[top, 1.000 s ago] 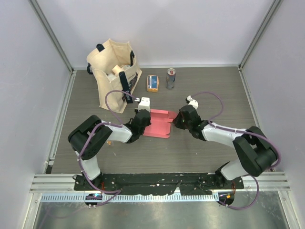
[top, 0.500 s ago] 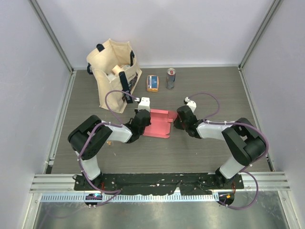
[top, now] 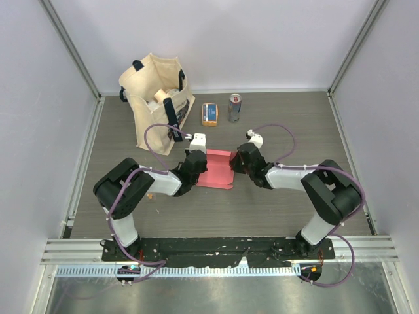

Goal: Fold the paper box

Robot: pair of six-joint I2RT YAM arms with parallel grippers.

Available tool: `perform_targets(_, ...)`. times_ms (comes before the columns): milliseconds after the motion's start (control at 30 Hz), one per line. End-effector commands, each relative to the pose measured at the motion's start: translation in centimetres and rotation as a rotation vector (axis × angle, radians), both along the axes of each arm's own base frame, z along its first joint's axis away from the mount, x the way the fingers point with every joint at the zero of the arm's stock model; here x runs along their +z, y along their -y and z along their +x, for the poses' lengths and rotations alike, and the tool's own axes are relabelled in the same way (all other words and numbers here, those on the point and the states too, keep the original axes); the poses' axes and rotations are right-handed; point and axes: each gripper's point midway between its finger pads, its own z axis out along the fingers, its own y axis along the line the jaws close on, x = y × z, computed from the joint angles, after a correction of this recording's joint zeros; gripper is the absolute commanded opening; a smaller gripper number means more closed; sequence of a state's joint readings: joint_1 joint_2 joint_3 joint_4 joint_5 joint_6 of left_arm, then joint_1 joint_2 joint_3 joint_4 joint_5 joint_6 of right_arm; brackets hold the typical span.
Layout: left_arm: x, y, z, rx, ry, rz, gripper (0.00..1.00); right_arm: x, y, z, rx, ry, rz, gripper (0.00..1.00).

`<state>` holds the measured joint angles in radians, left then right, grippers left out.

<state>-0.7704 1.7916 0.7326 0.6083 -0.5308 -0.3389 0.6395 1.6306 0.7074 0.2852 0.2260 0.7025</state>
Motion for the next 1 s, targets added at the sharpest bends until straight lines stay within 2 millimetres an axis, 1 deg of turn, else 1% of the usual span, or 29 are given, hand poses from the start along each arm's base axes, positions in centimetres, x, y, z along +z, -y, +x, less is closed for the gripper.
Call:
perform_targets(0,1.2,0.4,0.7,0.020,0.031,-0.029,0.00,1.2,-1.7,1.6,0.014,0.049,0.041,0.02)
perform_targets(167,1.1,0.4,0.6,0.019,0.029,-0.028,0.00,0.2,-2.1,1.6,0.016,0.036,0.054,0.02)
perform_targets(267,1.0,0.4,0.6,0.018,0.025,-0.030,0.00,-0.9,-2.0,1.6,0.015,0.015,0.042,0.02)
perform_targets(300,1.0,0.4,0.6,0.019,0.024,-0.033,0.00,-1.5,-1.8,1.3,0.014,0.001,0.033,0.02)
perform_targets(400,0.8,0.5,0.6,0.018,0.023,-0.034,0.00,-2.7,-1.6,0.7,0.015,-0.027,0.024,0.02)
perform_targets(467,0.8,0.4,0.6,0.023,0.024,-0.031,0.00,-3.0,-1.1,0.2,0.019,-0.038,0.005,0.02)
perform_targets(500,0.8,0.3,0.7,0.026,0.024,-0.030,0.00,-1.9,-0.9,0.2,0.027,-0.018,-0.008,0.02)
perform_targets(533,0.7,0.3,0.6,0.026,0.025,-0.025,0.00,-2.0,-0.2,-0.4,0.028,-0.042,-0.043,0.02)
perform_targets(567,0.7,0.3,0.6,0.027,0.024,-0.027,0.00,-1.5,0.2,-0.6,0.031,-0.050,-0.069,0.01)
perform_targets(600,0.8,0.3,0.6,0.026,0.026,-0.025,0.00,0.7,0.0,-0.1,0.043,-0.019,-0.078,0.03)
perform_targets(633,0.7,0.2,0.6,0.026,0.024,-0.023,0.00,0.2,1.4,-1.3,0.080,-0.079,-0.175,0.04)
perform_targets(667,0.9,0.3,0.6,0.026,0.027,-0.026,0.00,0.7,1.7,-1.8,0.108,-0.093,-0.210,0.07)
perform_targets(700,0.9,0.2,0.6,0.025,0.027,-0.025,0.00,2.3,1.6,-1.8,0.131,-0.074,-0.216,0.10)
perform_targets(733,0.9,0.2,0.6,0.027,0.028,-0.024,0.00,2.0,2.7,-3.1,0.175,-0.123,-0.284,0.13)
perform_targets(767,0.9,0.2,0.6,0.026,0.028,-0.021,0.00,2.4,3.3,-3.2,0.184,-0.127,-0.303,0.18)
perform_targets(800,0.9,0.2,0.6,0.027,0.029,-0.021,0.00,3.5,3.8,-3.4,0.195,-0.112,-0.315,0.21)
perform_targets(833,0.9,0.1,0.6,0.028,0.028,-0.019,0.00,3.4,4.9,-4.0,0.221,-0.133,-0.373,0.23)
perform_targets(867,0.9,0.1,0.6,0.028,0.028,-0.019,0.00,4.1,5.7,-3.8,0.217,-0.118,-0.383,0.28)
perform_targets(900,0.8,0.1,0.6,0.030,0.029,-0.019,0.00,4.3,6.1,-3.8,0.234,-0.111,-0.393,0.30)
perform_targets(967,0.7,0.2,0.7,0.030,0.026,-0.017,0.00,5.0,5.8,-3.4,0.303,-0.085,-0.384,0.35)
